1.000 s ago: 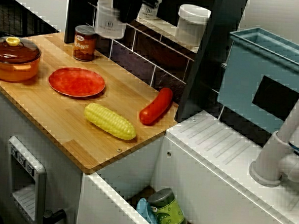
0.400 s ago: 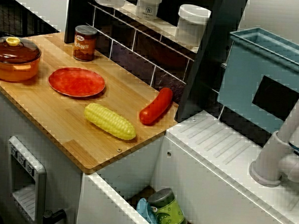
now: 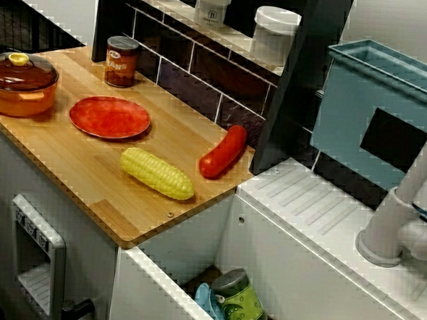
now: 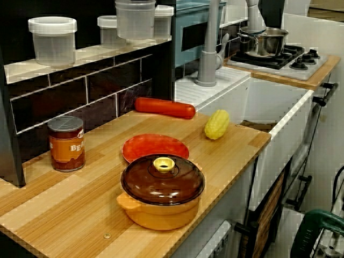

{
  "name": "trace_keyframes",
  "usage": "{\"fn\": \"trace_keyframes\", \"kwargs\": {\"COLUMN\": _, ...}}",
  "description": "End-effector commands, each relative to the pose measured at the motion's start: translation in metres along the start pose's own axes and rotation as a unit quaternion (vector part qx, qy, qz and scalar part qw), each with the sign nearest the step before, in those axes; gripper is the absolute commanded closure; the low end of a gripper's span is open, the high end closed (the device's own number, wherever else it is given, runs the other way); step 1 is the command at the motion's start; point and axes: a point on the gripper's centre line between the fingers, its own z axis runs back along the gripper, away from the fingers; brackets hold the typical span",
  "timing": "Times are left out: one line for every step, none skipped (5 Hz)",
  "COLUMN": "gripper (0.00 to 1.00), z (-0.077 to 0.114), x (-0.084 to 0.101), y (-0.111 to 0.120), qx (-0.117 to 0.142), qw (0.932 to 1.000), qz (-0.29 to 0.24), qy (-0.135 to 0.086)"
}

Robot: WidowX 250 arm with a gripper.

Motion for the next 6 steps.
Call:
{"fn": "trace_keyframes", "kwargs": {"gripper": 1.00, "z": 0.018, "x": 0.011, "y": 0.019, "qx": 0.007, "qw": 0.9991, "qz": 0.001, "qy": -0.042}}
{"fn": "trace_keyframes", "kwargs": {"gripper": 1.00, "z": 0.017, "x": 0.016, "y": 0.023, "qx": 0.006, "qw": 0.9990, "qz": 0.002, "qy": -0.043}}
{"fn": "trace_keyframes", "kwargs": {"gripper": 1.00, "z": 0.015, "x": 0.024, "y": 0.025, "qx": 0.006, "qw": 0.9991, "qz": 0.007, "qy": -0.042}}
{"fn": "trace_keyframes", "kwargs": {"gripper": 1.00, "z": 0.010, "x": 0.034, "y": 0.025, "qx": 0.006, "qw": 0.9991, "qz": 0.014, "qy": -0.039}}
{"fn": "trace_keyframes", "kwargs": {"gripper": 1.00, "z": 0.009, "x": 0.041, "y": 0.025, "qx": 0.007, "qw": 0.9992, "qz": 0.015, "qy": -0.037}}
{"fn": "trace_keyframes", "kwargs": {"gripper": 1.00, "z": 0.009, "x": 0.045, "y": 0.027, "qx": 0.005, "qw": 0.9991, "qz": 0.019, "qy": -0.036}}
